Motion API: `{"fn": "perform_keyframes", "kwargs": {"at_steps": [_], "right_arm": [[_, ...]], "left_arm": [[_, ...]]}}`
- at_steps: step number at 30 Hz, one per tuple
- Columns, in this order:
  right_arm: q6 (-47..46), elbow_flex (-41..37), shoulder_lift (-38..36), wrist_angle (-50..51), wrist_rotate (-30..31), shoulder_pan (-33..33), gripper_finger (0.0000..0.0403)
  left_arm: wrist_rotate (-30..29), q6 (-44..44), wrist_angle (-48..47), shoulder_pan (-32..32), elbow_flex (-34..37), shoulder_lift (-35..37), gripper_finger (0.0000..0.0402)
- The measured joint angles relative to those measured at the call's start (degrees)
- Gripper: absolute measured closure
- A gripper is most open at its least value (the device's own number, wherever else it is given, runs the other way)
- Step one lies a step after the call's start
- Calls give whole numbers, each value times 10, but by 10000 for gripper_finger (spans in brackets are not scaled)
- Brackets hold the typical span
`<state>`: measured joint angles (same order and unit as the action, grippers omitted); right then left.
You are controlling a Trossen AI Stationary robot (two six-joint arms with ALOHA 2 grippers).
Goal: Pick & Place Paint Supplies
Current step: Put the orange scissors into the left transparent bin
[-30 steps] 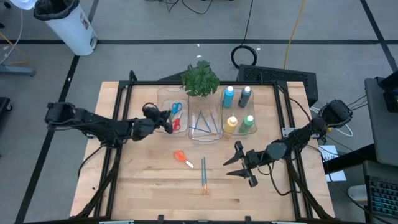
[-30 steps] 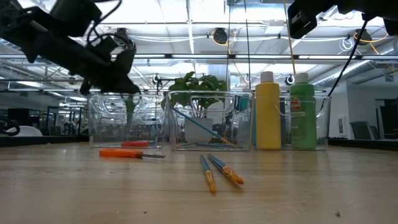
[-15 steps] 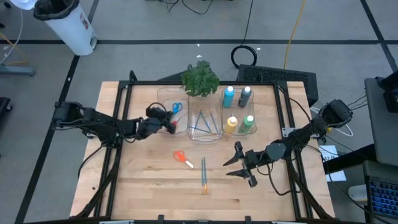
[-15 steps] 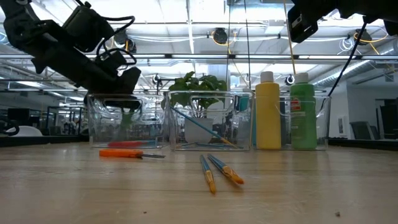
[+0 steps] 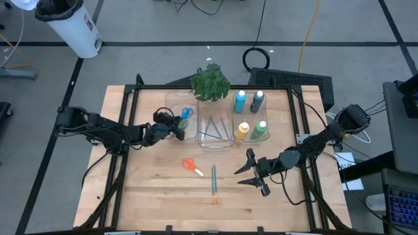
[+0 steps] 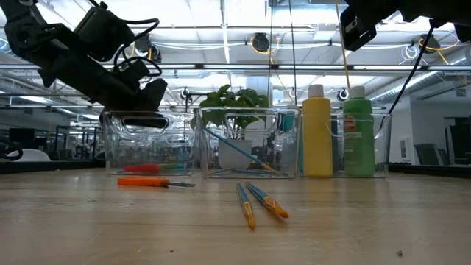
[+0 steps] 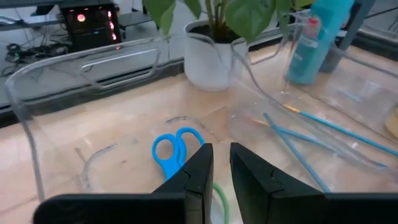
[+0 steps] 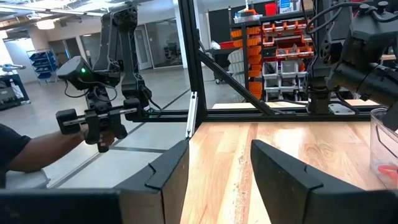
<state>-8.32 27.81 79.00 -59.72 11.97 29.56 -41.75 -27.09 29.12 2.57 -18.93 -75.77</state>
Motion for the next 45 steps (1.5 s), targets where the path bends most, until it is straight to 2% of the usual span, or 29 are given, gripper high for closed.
{"fn": "perform_keyframes", "kwargs": {"at_steps": [4, 6, 9, 13, 17, 19, 23, 26, 30, 37, 45], "right_arm": [[0, 0, 0, 0, 0, 0, 242], [0, 0, 0, 0, 0, 0, 242], [0, 0, 0, 0, 0, 0, 241], [0, 0, 0, 0, 0, 0, 242], [2, 0, 0, 1, 0, 0, 244], [7, 0, 0, 3, 0, 0, 244], [16, 0, 0, 2, 1, 0, 241], [17, 0, 0, 1, 0, 0, 242], [17, 0, 0, 1, 0, 0, 245], [15, 0, 0, 0, 0, 0, 242], [15, 0, 0, 0, 0, 0, 245]], "left_arm": [[13, 20, 40, -13, 0, 0, 313], [21, 36, 74, -23, 0, 0, 284], [64, 62, 135, -37, 0, 0, 229], [186, 94, 206, -56, -2, 15, 167], [332, 128, 211, -107, -34, 24, 134], [346, 173, 173, -151, -68, 24, 128], [300, 254, -28, -232, -173, 11, 126], [251, 246, -158, -273, -249, -18, 126], [248, 228, -319, -307, -307, -67, 126], [247, 155, -423, -318, -312, -133, 126], [264, 126, -463, -295, -312, -206, 132]]}}
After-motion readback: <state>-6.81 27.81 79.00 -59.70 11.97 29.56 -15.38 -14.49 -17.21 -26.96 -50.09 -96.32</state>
